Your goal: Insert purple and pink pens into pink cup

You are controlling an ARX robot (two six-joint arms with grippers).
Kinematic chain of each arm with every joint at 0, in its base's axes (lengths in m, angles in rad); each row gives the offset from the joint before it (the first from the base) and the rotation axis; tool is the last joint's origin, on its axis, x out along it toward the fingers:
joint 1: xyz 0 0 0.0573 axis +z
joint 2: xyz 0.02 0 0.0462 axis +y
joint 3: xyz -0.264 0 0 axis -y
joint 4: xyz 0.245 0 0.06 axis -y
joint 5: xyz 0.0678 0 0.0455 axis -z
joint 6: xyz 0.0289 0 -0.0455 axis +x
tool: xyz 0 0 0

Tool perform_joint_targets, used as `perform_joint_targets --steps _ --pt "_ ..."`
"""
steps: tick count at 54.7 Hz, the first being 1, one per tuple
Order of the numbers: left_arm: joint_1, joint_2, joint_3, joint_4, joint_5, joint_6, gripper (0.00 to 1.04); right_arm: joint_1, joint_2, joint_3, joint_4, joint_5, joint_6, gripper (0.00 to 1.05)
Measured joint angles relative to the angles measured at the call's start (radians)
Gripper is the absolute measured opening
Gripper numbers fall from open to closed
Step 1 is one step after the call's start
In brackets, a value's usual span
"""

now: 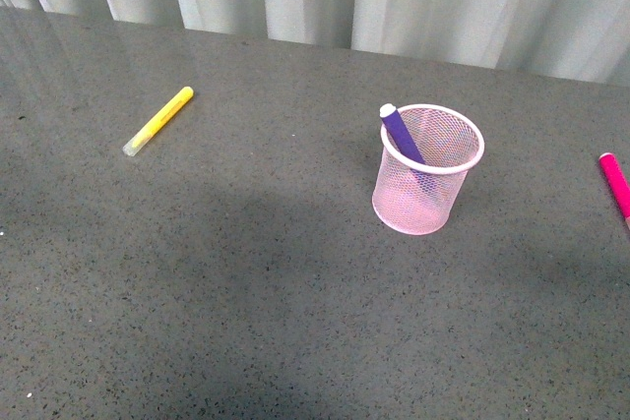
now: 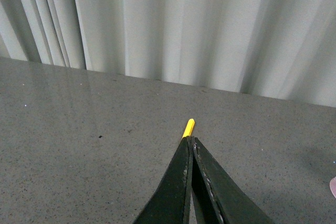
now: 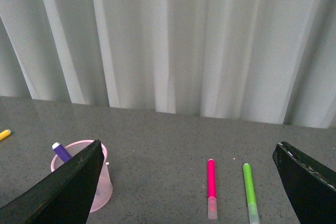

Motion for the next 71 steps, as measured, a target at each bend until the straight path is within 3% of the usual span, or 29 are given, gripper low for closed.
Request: perform_joint_targets --steps 5,9,15,42,71 --pt "-0.017 -0.066 -0.008 -0.05 -0.021 0.0 0.04 0.0 0.0 0.0 0.0 0.0 0.0 0.98" --pt "-0.076 -0.122 -0.014 -0.101 -0.094 0.0 0.04 0.0 0.0 0.0 0.0 0.0 0.0 0.98" --pt "-0.108 -0.204 -0.022 -0.174 -0.099 0.001 0.04 0.0 0.0 0.0 0.0 0.0 0.0 0.98" --pt "-0.109 -0.481 -0.023 -0.43 -0.105 0.001 0.04 0.0 0.0 0.0 0.0 0.0 0.0 0.98" --pt "-0.109 -0.65 -0.023 -0.598 -0.105 0.001 0.04 0.0 0.0 0.0 0.0 0.0 0.0 0.98"
